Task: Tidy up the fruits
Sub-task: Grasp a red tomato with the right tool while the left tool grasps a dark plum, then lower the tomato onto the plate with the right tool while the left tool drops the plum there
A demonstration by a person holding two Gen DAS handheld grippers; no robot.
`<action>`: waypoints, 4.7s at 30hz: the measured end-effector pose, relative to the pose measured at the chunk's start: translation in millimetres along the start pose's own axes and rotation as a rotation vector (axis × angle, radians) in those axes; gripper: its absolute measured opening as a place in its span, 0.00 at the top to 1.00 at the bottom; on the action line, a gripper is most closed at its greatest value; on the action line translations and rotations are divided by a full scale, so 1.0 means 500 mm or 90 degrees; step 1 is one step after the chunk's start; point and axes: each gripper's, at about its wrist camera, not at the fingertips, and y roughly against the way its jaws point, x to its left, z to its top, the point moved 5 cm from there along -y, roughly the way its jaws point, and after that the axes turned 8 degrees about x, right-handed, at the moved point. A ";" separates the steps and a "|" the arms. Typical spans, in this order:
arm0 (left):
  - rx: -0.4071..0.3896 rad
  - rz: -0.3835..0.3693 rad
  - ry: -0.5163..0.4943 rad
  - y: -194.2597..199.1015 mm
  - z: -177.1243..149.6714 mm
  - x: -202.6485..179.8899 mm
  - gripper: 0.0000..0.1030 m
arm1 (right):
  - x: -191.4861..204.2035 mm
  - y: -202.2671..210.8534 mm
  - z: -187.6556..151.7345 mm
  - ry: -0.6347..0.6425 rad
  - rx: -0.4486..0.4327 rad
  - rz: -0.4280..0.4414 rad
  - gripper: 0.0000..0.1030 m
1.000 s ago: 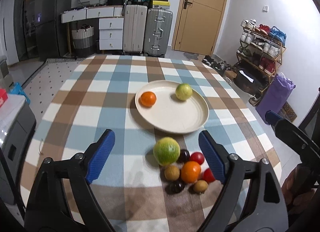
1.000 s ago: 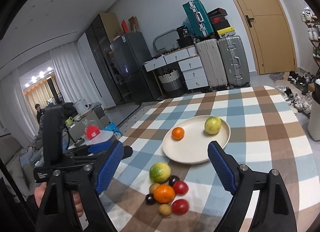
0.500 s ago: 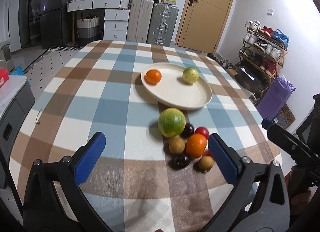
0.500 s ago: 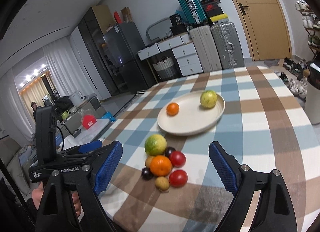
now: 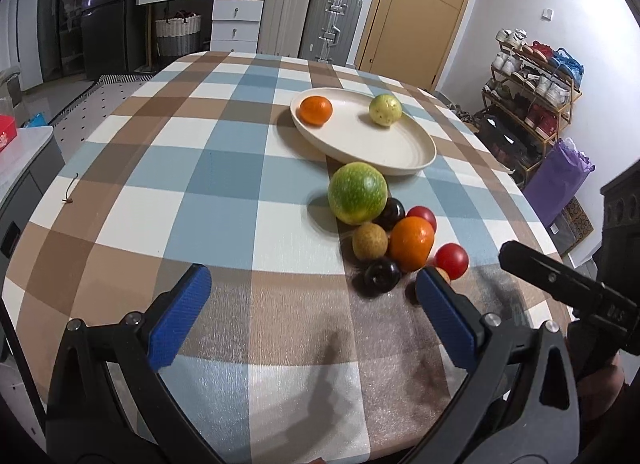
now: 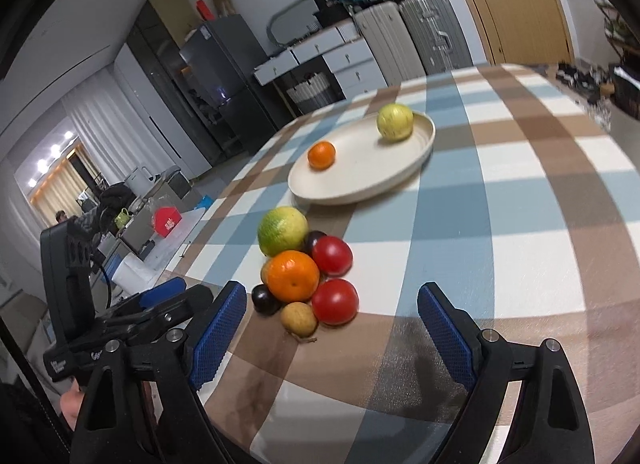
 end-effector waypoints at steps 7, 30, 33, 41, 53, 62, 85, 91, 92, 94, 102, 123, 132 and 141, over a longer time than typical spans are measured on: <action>0.019 -0.012 0.005 -0.024 -0.009 0.003 0.01 | -0.006 -0.030 0.002 -0.013 0.027 0.000 0.17; 0.053 -0.034 0.018 -0.068 -0.009 0.005 0.01 | 0.004 -0.078 -0.004 0.031 0.060 -0.005 0.69; 0.057 -0.035 0.017 -0.072 -0.008 0.003 0.01 | 0.000 -0.077 -0.003 0.028 0.054 0.000 0.69; 0.065 -0.034 0.004 -0.087 0.001 -0.016 0.01 | -0.017 -0.053 0.009 0.015 0.024 0.025 0.69; 0.063 0.009 -0.046 -0.110 0.011 -0.045 0.02 | -0.039 -0.029 0.015 -0.002 0.002 0.059 0.69; 0.065 -0.032 -0.081 -0.107 0.012 -0.057 0.39 | -0.051 -0.024 0.015 -0.008 -0.002 0.067 0.69; 0.093 -0.137 -0.074 -0.103 -0.001 -0.072 0.78 | -0.058 -0.015 0.015 -0.016 0.004 0.074 0.69; 0.093 -0.145 -0.073 -0.097 -0.002 -0.065 0.78 | -0.053 -0.010 0.016 -0.012 0.003 0.071 0.69; 0.092 -0.145 -0.073 -0.095 -0.002 -0.064 0.78 | -0.052 -0.010 0.017 -0.010 0.003 0.069 0.69; 0.085 -0.148 -0.075 -0.085 -0.001 -0.064 0.78 | -0.047 -0.009 0.019 -0.002 0.004 0.060 0.69; 0.058 -0.164 -0.066 -0.036 0.034 -0.051 0.78 | -0.033 -0.001 0.051 0.012 -0.010 0.067 0.69; -0.008 -0.130 -0.113 -0.058 0.334 -0.061 0.78 | -0.019 -0.040 0.273 0.046 -0.038 0.100 0.69; 0.025 -0.135 -0.111 -0.173 0.451 -0.073 0.78 | -0.050 -0.117 0.381 0.043 -0.019 0.099 0.69; 0.073 -0.146 -0.074 -0.305 0.521 -0.060 0.78 | -0.084 -0.201 0.455 0.036 0.033 0.079 0.69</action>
